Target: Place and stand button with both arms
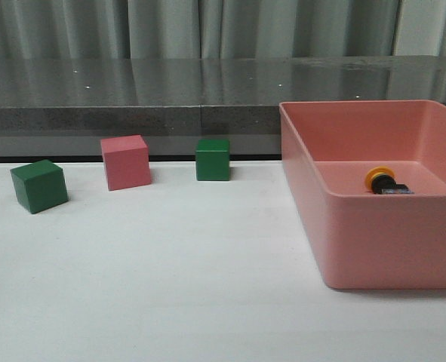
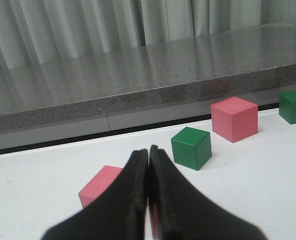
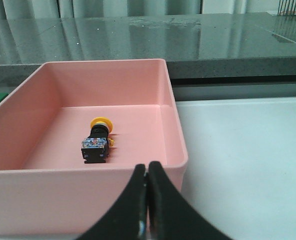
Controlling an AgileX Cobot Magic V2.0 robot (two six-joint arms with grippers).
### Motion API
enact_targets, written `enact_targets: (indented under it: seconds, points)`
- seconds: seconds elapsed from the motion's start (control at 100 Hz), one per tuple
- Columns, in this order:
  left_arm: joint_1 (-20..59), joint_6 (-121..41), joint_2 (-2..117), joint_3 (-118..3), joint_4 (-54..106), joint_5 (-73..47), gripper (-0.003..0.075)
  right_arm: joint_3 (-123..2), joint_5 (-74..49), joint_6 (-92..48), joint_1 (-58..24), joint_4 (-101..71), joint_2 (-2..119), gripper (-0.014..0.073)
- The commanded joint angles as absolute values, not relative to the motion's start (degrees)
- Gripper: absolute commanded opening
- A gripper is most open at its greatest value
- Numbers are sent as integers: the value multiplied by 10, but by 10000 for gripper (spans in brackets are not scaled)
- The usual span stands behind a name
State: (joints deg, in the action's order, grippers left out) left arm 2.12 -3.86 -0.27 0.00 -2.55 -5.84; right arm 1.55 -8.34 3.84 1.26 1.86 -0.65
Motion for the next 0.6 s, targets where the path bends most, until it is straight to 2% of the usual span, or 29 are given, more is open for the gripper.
enact_targets:
  seconds: [0.0, 0.21, 0.3, 0.44, 0.59]
  points:
    - [26, -31, -21, 17, -20, -11, -19, 8, -33, 37, 15, 21, -17, -57]
    - [26, -31, -21, 17, -20, -11, -19, 4, 50, 36, 15, 22, -16, -57]
    - [26, -31, -21, 17, -20, -11, -19, -20, 34, 37, 15, 18, -11, -57]
    - [26, -31, -21, 17, -20, -11, -19, -109, -74, 37, 15, 11, 17, -57]
    - [26, -31, -21, 17, -20, -11, -19, -241, -249, 37, 15, 11, 87, -57]
